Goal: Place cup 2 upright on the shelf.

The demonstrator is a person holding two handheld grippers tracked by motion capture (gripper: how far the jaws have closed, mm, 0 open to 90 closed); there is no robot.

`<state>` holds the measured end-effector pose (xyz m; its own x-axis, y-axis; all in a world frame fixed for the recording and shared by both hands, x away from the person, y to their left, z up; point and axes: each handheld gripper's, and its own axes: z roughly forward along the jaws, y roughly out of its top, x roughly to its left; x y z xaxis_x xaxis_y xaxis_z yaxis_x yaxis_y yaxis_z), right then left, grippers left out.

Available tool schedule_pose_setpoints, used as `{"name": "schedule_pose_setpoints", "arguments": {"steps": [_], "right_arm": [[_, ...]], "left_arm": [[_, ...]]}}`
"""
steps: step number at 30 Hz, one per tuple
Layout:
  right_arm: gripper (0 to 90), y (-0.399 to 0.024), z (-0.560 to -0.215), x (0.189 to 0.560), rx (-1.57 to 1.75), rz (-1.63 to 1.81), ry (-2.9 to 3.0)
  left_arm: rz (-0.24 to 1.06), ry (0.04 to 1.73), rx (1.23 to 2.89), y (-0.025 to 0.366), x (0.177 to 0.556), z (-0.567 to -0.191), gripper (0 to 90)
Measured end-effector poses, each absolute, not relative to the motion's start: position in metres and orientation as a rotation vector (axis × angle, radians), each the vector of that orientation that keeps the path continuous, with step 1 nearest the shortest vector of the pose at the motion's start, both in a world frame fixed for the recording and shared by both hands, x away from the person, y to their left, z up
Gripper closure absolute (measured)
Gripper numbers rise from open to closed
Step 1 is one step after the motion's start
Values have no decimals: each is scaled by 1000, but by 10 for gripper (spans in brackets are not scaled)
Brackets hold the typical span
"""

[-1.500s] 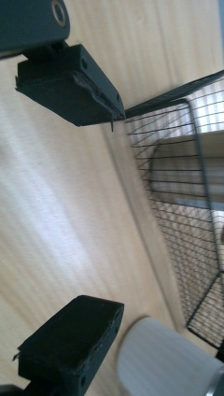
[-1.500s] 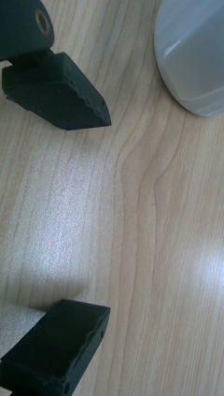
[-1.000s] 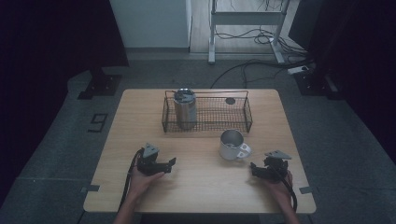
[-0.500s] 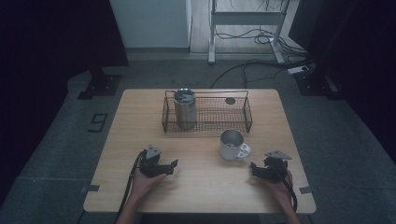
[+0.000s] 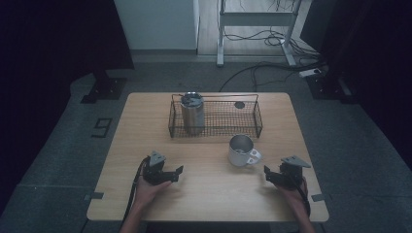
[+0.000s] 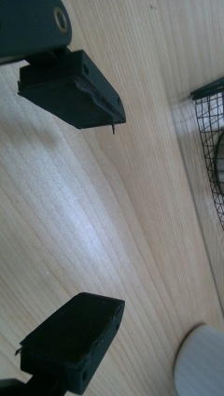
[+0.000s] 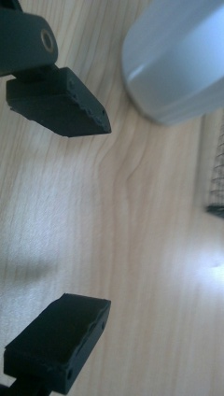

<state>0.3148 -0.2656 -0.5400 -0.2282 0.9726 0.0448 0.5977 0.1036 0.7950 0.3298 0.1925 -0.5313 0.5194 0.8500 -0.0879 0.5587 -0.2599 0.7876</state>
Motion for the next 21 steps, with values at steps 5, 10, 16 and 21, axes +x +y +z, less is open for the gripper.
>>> {"name": "schedule_pose_setpoints", "arguments": {"steps": [5, 10, 16, 21], "right_arm": [[130, -259, -526, 308, 1481, 1052, 1885], [130, -248, -515, 305, 1443, 1095, 1904], [128, -235, -500, 301, 1403, 1148, 1902], [125, -224, -488, 303, 1361, 1169, 1923]], "left_arm": [[460, 1164, 1958, 193, 330, -534, 108], [463, 1168, 1950, 196, 329, -534, 108], [464, 1174, 1931, 199, 328, -532, 123], [454, 1175, 1937, 199, 328, -533, 128]]}}
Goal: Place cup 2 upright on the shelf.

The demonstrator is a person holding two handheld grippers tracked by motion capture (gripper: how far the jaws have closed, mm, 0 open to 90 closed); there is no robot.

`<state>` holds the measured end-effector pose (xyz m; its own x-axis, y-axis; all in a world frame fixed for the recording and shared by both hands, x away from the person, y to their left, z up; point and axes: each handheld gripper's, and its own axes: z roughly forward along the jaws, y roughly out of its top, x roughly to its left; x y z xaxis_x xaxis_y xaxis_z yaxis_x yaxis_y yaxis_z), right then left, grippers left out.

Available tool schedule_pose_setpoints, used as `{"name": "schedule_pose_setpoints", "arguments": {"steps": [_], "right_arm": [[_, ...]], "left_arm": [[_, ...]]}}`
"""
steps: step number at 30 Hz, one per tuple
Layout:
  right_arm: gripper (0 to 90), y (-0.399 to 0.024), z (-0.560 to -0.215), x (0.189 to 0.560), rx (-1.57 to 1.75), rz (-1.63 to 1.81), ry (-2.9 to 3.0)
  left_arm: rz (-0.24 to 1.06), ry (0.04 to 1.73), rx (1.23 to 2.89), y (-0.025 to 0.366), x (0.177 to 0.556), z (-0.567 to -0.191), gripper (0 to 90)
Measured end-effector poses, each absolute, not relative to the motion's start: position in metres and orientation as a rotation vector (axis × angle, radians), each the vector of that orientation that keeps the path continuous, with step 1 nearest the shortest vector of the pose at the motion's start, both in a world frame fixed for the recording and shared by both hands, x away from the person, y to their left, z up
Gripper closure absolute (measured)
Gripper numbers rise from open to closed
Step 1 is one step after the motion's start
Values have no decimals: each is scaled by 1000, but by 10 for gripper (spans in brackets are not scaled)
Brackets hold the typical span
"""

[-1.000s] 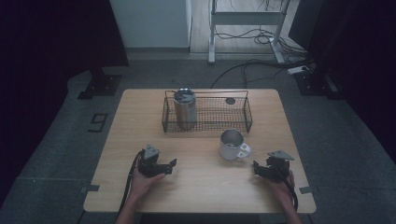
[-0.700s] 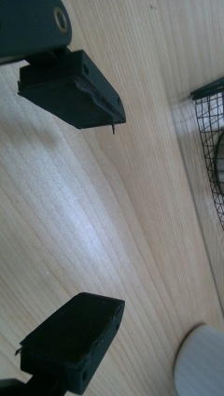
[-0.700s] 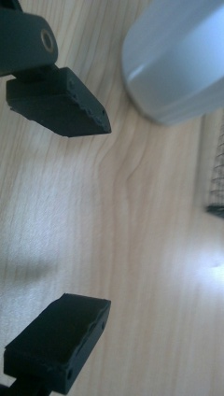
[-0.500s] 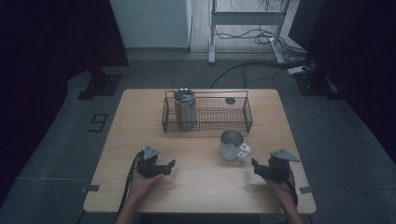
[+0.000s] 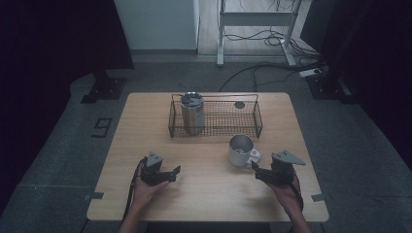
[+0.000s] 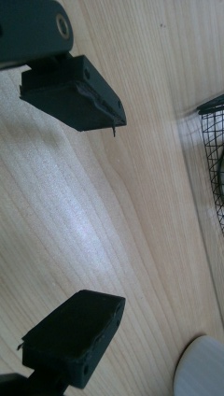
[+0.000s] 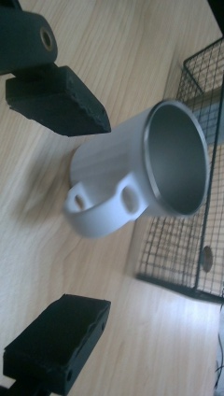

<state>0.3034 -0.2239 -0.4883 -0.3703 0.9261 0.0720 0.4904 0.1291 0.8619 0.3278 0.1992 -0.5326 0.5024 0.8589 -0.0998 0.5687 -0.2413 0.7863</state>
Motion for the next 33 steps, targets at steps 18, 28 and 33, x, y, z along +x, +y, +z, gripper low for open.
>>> {"name": "schedule_pose_setpoints", "arguments": {"steps": [18, 28, 33], "right_arm": [[105, -201, -480, 329, 1328, 1161, 1968], [62, -192, -478, 338, 1325, 1144, 1983], [41, -188, -478, 344, 1325, 1128, 2005]], "left_arm": [[437, 1196, 1933, 199, 328, -536, 133], [410, 1208, 1922, 199, 328, -538, 137], [400, 1218, 1933, 199, 329, -540, 136]]}}
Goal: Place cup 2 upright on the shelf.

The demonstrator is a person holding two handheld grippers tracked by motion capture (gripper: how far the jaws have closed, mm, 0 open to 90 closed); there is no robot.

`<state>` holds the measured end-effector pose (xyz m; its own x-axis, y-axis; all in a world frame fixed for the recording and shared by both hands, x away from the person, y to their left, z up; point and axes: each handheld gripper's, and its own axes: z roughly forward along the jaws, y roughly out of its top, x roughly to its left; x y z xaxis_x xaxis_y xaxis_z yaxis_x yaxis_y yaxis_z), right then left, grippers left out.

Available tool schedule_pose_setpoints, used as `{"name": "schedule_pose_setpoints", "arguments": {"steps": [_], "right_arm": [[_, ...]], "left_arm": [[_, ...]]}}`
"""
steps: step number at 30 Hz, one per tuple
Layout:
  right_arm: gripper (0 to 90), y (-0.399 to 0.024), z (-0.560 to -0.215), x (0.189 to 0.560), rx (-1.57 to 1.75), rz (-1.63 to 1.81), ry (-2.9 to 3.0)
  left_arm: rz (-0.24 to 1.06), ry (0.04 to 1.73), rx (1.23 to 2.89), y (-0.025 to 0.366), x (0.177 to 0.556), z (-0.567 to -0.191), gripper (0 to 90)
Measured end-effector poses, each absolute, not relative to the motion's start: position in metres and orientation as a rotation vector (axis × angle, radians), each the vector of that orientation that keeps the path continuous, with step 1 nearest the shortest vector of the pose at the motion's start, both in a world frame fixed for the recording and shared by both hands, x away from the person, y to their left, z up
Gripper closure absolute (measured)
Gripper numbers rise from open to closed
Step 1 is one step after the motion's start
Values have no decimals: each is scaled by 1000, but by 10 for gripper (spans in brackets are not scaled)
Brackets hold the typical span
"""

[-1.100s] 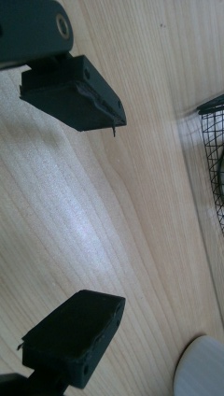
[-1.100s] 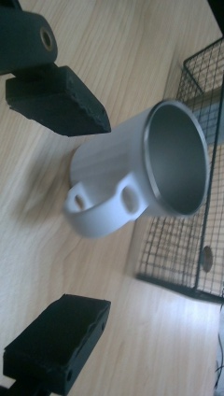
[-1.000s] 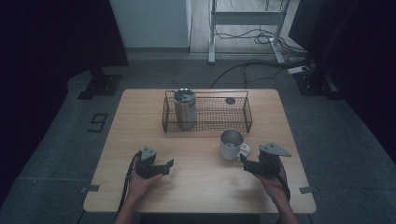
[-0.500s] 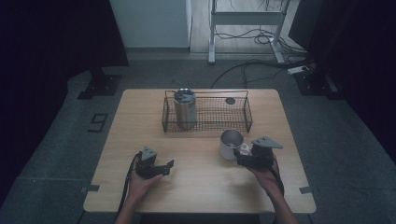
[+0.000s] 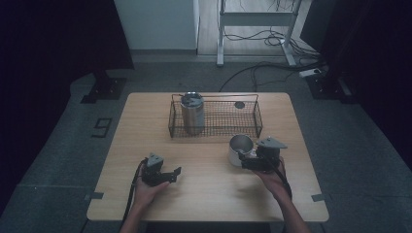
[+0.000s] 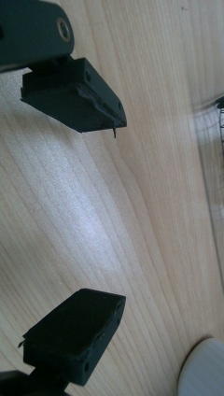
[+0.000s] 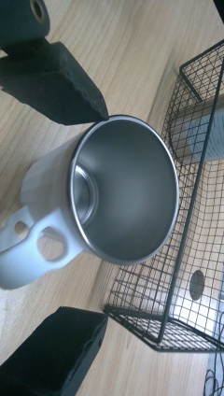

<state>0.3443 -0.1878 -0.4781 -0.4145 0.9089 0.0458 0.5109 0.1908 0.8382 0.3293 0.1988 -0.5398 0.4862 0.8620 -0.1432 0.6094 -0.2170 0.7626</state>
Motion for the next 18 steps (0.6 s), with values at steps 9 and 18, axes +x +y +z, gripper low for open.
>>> {"name": "schedule_pose_setpoints", "arguments": {"steps": [9, 18], "right_arm": [[15, -177, -482, 353, 1333, 1111, 2045], [0, -169, -484, 364, 1339, 1058, 2073]], "left_arm": [[389, 1225, 1933, 200, 330, -541, 139], [367, 1227, 1933, 201, 330, -541, 142]]}}
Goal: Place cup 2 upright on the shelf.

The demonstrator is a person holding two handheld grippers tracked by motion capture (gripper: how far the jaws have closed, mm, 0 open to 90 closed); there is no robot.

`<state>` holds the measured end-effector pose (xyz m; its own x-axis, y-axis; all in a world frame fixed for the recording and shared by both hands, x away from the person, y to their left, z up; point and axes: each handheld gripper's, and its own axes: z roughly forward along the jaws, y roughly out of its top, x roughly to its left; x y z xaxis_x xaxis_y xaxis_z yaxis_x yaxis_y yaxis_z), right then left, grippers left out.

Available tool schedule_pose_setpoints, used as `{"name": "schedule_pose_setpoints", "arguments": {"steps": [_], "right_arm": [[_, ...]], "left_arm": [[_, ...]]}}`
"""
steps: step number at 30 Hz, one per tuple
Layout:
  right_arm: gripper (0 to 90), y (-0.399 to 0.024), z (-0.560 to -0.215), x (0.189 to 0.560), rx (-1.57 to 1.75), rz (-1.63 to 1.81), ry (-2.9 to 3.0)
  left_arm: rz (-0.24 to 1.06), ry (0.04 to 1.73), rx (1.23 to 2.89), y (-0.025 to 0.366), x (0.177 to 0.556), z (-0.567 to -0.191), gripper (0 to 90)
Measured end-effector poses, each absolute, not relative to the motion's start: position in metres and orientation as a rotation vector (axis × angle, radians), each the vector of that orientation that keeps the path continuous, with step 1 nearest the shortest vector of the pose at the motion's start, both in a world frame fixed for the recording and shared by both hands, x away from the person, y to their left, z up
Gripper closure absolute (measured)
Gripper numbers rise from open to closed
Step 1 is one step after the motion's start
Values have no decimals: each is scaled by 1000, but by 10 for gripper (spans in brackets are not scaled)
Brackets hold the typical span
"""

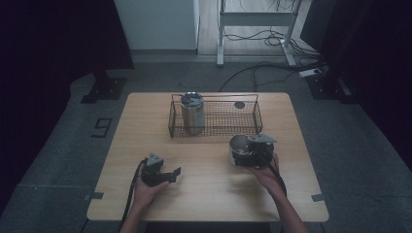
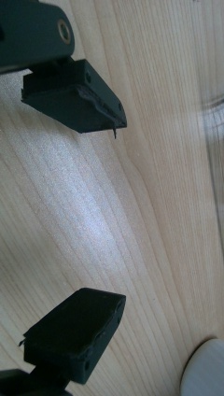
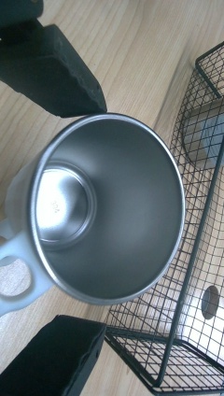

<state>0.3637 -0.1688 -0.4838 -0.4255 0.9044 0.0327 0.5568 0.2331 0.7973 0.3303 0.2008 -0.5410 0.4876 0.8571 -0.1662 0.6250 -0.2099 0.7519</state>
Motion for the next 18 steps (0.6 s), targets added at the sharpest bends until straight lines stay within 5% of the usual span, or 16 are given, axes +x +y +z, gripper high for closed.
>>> {"name": "schedule_pose_setpoints", "arguments": {"steps": [14, 18], "right_arm": [[3, -159, -493, 377, 1361, 983, 2114], [61, -159, -494, 378, 1335, 1002, 2138]], "left_arm": [[358, 1246, 1925, 204, 330, -542, 145], [351, 1250, 1925, 204, 331, -543, 145]]}}
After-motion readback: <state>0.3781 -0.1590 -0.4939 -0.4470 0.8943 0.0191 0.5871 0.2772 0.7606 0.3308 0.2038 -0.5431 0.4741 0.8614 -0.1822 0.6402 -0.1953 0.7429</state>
